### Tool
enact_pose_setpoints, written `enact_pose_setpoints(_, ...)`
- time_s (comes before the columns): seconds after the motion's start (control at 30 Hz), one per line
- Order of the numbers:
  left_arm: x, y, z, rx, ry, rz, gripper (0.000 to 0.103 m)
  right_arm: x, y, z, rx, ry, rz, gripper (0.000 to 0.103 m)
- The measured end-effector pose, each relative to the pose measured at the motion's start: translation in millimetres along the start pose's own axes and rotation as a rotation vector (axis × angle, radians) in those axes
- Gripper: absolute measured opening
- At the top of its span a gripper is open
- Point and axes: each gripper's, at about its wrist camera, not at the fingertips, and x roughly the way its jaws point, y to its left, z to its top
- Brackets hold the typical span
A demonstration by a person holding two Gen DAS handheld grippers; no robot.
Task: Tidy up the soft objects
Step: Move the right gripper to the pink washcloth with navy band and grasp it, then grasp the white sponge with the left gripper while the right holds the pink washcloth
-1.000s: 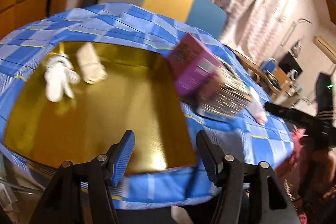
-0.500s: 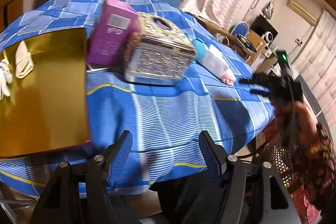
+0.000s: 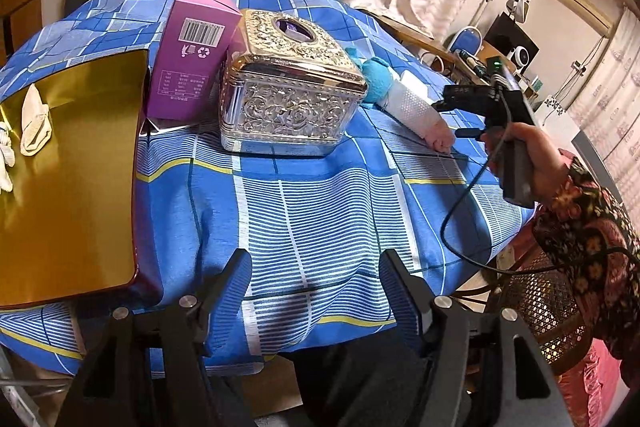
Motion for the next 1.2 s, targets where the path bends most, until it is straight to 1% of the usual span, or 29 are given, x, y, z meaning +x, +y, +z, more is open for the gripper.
enact_pose_setpoints(0.07, 0.8, -2.1, -0.2, 0.003, 0.001, 0.001, 0.067, 9.8, 0.1, 0.1, 0.001, 0.026, 0.025, 0.073)
enact_pose_setpoints(0.13, 3.5, -5.1, 0.5, 0.009, 0.008, 0.006, 0.067, 16.5, 0.0, -0.5, -0.001, 0.038, 0.027, 0.072)
enact_pose_setpoints(0.27, 9.4, -10.1, 1.9, 0.015, 0.025, 0.005, 0.067, 18.0, 6.2, -4.3, -0.066, 0.014, 0.002, 0.069)
enact_pose_setpoints(0.3, 10.3, -12.3, 3.0, 0.019, 0.026, 0.003, 0.067, 17.4, 8.3, -7.0, -0.097, 0.003, -0.014, 0.064)
enact_pose_setpoints(0.33, 10.9, -13.9, 3.6, 0.023, 0.024, 0.002, 0.067, 16.7, 9.2, -8.3, -0.115, -0.001, -0.009, 0.057)
enact_pose_setpoints(0.37, 11.9, -16.5, 4.8, 0.028, 0.024, 0.001, 0.067, 16.0, 8.8, -8.9, -0.127, 0.0, 0.01, 0.053)
enact_pose_setpoints(0.4, 14.0, -18.9, 6.1, 0.033, 0.028, -0.001, 0.067, 14.1, 8.5, -10.3, -0.134, 0.01, 0.04, 0.042)
enact_pose_setpoints(0.43, 15.6, -21.5, 7.4, 0.037, 0.032, -0.005, 0.067, 11.6, 6.7, -11.2, -0.136, 0.016, 0.049, 0.039)
enact_pose_setpoints(0.6, 24.6, -38.3, 16.1, 0.074, 0.036, -0.015, 0.067, -3.2, -3.1, -18.0, -0.155, 0.048, 0.064, 0.037)
enact_pose_setpoints(0.7, 32.1, -51.6, 23.6, 0.09, 0.04, -0.035, 0.067, -11.5, -16.0, -21.6, -0.154, 0.043, 0.033, 0.037)
enact_pose_setpoints(0.83, 47.3, -75.5, 38.8, 0.111, 0.048, -0.062, 0.067, -19.0, -40.6, -22.5, -0.117, 0.013, -0.007, 0.037)
enact_pose_setpoints(0.87, 51.1, -82.7, 43.3, 0.118, 0.047, -0.063, 0.067, -19.1, -45.6, -21.3, -0.099, 0.018, -0.01, 0.037)
enact_pose_setpoints(0.9, 56.2, -91.0, 49.5, 0.129, 0.043, -0.062, 0.067, -20.0, -52.6, -18.6, -0.062, 0.022, 0.011, 0.037)
enact_pose_setpoints(0.97, 67.1, -107.9, 65.1, 0.157, 0.035, -0.041, 0.067, -21.1, -58.0, -14.3, -0.035, 0.024, 0.039, 0.037)
enact_pose_setpoints(1.07, 86.7, -134.5, 93.3, 0.197, 0.028, -0.025, 0.07, -19.7, -59.2, -13.3, -0.059, 0.029, 0.001, 0.037)
enact_pose_setpoints(1.17, 111.9, -160.4, 122.0, 0.261, 0.013, 0.032, 0.071, -18.3, -61.6, -10.7, -0.046, 0.035, 0.005, 0.037)
enact_pose_setpoints(1.2, 122.0, -170.0, 130.9, 0.291, 0.019, 0.055, 0.071, -18.9, -62.9, -10.2, -0.044, 0.037, 0.0, 0.037)
